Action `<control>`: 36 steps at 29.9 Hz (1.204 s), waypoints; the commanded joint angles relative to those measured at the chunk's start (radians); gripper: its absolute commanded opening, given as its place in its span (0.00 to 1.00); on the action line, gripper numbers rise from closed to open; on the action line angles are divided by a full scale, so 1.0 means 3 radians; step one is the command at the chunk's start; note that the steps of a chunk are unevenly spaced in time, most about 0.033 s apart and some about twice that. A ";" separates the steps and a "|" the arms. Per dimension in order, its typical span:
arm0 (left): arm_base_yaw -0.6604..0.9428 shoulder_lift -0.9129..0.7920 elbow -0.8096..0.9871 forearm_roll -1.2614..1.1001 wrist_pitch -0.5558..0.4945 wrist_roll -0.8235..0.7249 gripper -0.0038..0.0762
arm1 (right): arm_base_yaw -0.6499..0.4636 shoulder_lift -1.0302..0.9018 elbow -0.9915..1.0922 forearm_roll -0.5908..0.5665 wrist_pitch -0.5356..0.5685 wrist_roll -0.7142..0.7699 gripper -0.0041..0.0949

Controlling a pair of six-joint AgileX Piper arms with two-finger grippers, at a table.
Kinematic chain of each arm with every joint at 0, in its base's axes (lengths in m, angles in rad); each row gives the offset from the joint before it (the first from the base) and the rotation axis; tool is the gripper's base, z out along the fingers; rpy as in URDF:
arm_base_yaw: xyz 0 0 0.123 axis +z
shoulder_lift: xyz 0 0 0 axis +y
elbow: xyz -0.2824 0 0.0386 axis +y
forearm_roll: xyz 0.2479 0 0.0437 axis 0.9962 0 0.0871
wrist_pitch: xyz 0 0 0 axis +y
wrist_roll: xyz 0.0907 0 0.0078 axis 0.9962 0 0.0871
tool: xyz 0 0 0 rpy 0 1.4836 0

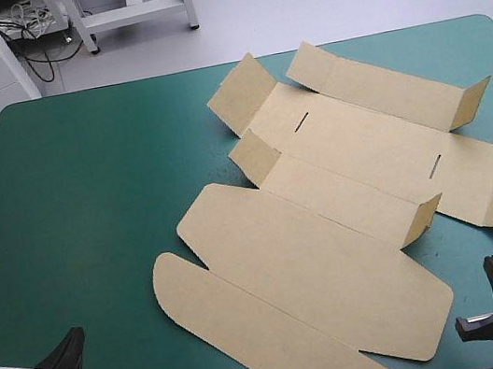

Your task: Fold the box

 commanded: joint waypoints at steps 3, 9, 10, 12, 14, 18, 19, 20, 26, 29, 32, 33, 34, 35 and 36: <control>-0.0019 -0.0045 -0.0077 -0.0075 -0.0252 -0.0027 0.04 | -0.0005 -0.0072 -0.0074 0.0032 -0.0245 -0.0013 0.03; -0.0019 -0.0045 -0.0077 -0.0075 -0.0252 -0.0027 0.04 | -0.0005 -0.0072 -0.0074 0.0032 -0.0245 -0.0013 0.06; -0.0019 -0.0045 -0.0077 -0.0075 -0.0252 -0.0027 0.04 | -0.0005 -0.0072 -0.0074 0.0032 -0.0245 -0.0013 0.09; -0.0019 -0.0045 -0.0077 -0.0075 -0.0252 -0.0027 0.04 | -0.0005 -0.0072 -0.0074 0.0032 -0.0245 -0.0013 0.16; -0.0019 -0.0045 -0.0077 -0.0075 -0.0252 -0.0027 0.04 | -0.0005 -0.0072 -0.0074 0.0032 -0.0245 -0.0013 0.26; -0.0019 -0.0045 -0.0077 -0.0075 -0.0252 -0.0027 0.04 | -0.0005 -0.0072 -0.0074 0.0032 -0.0245 -0.0013 0.57; -0.0019 -0.0045 -0.0077 -0.0075 -0.0252 -0.0027 0.04 | -0.0005 -0.0072 -0.0074 0.0032 -0.0245 -0.0013 0.66; -0.0019 -0.0045 -0.0077 -0.0075 -0.0252 -0.0027 0.04 | -0.0005 -0.0072 -0.0074 0.0032 -0.0245 -0.0013 0.73; -0.0019 -0.0045 -0.0077 -0.0075 -0.0252 -0.0027 0.04 | -0.0005 -0.0042 -0.0082 0.0020 -0.0214 0.0019 0.82; -0.0019 -0.0045 -0.0077 -0.0075 -0.0252 -0.0027 0.04 | -0.0005 0.0102 -0.0119 0.0004 -0.0133 0.0216 0.82; -0.0019 -0.0045 -0.0077 -0.0075 -0.0252 -0.0027 0.04 | -0.0005 0.0391 -0.0218 0.0004 -0.0031 0.0517 0.81; -0.0019 -0.0045 -0.0077 -0.0075 -0.0252 -0.0027 0.04 | -0.0005 0.0546 -0.0274 0.0012 -0.0024 0.0635 0.81; -0.0019 -0.0045 -0.0077 -0.0075 -0.0252 -0.0027 0.04 | -0.0005 0.0655 -0.0316 0.0017 -0.0021 0.0702 0.81; -0.0019 -0.0045 -0.0077 -0.0075 -0.0252 -0.0027 0.04 | -0.0005 0.0770 -0.0362 0.0027 -0.0021 0.0760 0.81; -0.0019 -0.0045 -0.0077 -0.0075 -0.0252 -0.0027 0.04 | -0.0005 0.0916 -0.0425 0.0030 -0.0021 0.0814 0.81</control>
